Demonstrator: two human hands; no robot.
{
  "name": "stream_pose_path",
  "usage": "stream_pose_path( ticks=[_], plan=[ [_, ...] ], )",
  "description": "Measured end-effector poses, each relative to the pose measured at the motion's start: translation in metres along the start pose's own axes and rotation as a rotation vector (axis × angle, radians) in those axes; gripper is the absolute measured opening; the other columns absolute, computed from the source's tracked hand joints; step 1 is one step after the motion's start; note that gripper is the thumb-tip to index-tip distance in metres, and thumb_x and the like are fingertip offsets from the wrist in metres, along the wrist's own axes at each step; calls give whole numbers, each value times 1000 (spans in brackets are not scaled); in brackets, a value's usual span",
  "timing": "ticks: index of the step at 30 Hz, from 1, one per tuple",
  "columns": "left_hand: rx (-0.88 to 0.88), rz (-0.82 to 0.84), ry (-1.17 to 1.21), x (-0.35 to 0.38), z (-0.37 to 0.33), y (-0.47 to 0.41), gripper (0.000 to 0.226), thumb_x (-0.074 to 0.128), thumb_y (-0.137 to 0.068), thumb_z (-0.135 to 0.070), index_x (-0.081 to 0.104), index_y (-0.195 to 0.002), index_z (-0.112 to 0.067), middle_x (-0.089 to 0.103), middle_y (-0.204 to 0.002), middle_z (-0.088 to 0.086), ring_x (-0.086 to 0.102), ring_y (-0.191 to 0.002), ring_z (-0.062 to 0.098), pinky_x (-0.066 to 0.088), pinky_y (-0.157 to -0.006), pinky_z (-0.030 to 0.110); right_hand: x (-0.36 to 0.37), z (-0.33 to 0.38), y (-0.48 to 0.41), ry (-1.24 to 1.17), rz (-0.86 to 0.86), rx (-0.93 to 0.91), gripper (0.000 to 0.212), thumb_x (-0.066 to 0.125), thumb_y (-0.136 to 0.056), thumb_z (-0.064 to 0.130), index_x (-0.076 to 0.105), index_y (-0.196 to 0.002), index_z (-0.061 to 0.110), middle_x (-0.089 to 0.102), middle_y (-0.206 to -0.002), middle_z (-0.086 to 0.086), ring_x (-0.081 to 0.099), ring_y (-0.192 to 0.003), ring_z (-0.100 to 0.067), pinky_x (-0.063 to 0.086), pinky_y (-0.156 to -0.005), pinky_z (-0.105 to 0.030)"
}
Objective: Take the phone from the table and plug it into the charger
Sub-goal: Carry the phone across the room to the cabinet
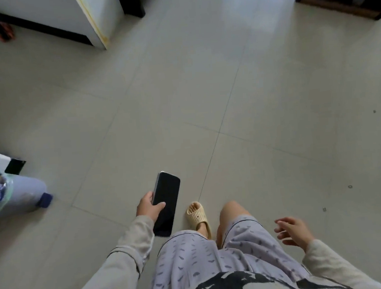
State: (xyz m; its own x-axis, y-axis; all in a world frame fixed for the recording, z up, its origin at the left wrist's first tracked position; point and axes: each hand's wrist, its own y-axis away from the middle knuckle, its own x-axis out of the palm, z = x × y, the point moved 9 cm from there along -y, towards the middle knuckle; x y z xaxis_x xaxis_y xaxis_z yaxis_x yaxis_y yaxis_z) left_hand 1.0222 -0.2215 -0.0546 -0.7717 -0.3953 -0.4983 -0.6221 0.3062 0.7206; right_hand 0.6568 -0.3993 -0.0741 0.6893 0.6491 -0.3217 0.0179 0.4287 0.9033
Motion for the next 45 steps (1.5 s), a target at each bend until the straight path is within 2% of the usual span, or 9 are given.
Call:
stream_pose_path(
  ticks=[4, 9, 13, 16, 25, 30, 35, 42, 45],
  plan=[
    [97, 25, 40, -13, -75, -32, 18, 59, -81, 3, 55, -97, -3, 65, -113, 25, 60, -96, 32, 46, -91, 39, -6, 42, -17, -33, -11, 25, 31, 38, -95, 1, 50, -120, -14, 50, -65, -9, 42, -53, -18, 33, -52, -25],
    [121, 17, 12, -18, -135, -76, 19, 60, -80, 3, 56, -98, -1, 65, -111, 27, 61, -103, 39, 46, -93, 43, -11, 118, -56, -40, 21, -9, 26, 39, -94, 2, 53, -113, -9, 50, -64, -8, 43, -52, -17, 34, -51, -24],
    [35, -15, -31, -21, -165, -112, 26, 60, -81, 2, 55, -106, 5, 64, -113, 26, 59, -106, 39, 45, -94, 43, -21, 208, -90, -25, 60, -78, 12, 39, -94, 2, 51, -98, 2, 51, -64, -7, 44, -51, -16, 35, -49, -23],
    [-26, -37, -57, -26, -185, -131, 18, 61, -80, 3, 55, -97, 2, 64, -113, 27, 59, -105, 40, 44, -93, 42, -30, 282, -103, 6, 99, -164, 11, 40, -94, 2, 51, -96, 4, 52, -64, -5, 45, -51, -15, 37, -44, -19],
    [-163, -84, -11, -33, -245, -190, 27, 61, -79, 7, 56, -105, 9, 63, -114, 30, 59, -106, 42, 44, -95, 45, -51, 447, -131, 16, 184, -307, 13, 40, -94, 1, 52, -98, 5, 53, -66, -4, 52, -50, -12, 40, -39, -11],
    [-160, -74, -6, -34, -299, -240, 19, 61, -78, 7, 50, -89, -5, 64, -112, 30, 60, -105, 42, 44, -94, 45, -62, 500, -161, 11, 181, -260, 18, 40, -94, 1, 54, -104, 2, 53, -66, -5, 54, -37, -3, 40, -38, -10],
    [-136, -38, -13, -35, -381, -307, 19, 60, -79, 6, 55, -97, 1, 64, -113, 30, 60, -104, 42, 45, -94, 46, -80, 543, -200, 35, 118, -151, 29, 40, -94, 0, 52, -116, -13, 52, -64, -6, 46, -51, -16, 38, -39, -15],
    [5, 6, -74, -50, -540, -390, 18, 61, -80, 1, 55, -96, -2, 65, -114, 24, 60, -106, 36, 44, -87, 34, -116, 621, -238, -51, 41, -41, 13, 38, -95, 0, 51, -98, 0, 49, -63, -9, 43, -48, -17, 37, -35, -13],
    [65, 10, -57, -60, -596, -417, 18, 61, -79, 1, 56, -96, -2, 66, -113, 24, 61, -105, 36, 43, -85, 33, -130, 660, -251, -70, 18, -39, 12, 38, -95, 0, 50, -97, 0, 49, -63, -10, 43, -48, -18, 34, -47, -21]
  ],
)
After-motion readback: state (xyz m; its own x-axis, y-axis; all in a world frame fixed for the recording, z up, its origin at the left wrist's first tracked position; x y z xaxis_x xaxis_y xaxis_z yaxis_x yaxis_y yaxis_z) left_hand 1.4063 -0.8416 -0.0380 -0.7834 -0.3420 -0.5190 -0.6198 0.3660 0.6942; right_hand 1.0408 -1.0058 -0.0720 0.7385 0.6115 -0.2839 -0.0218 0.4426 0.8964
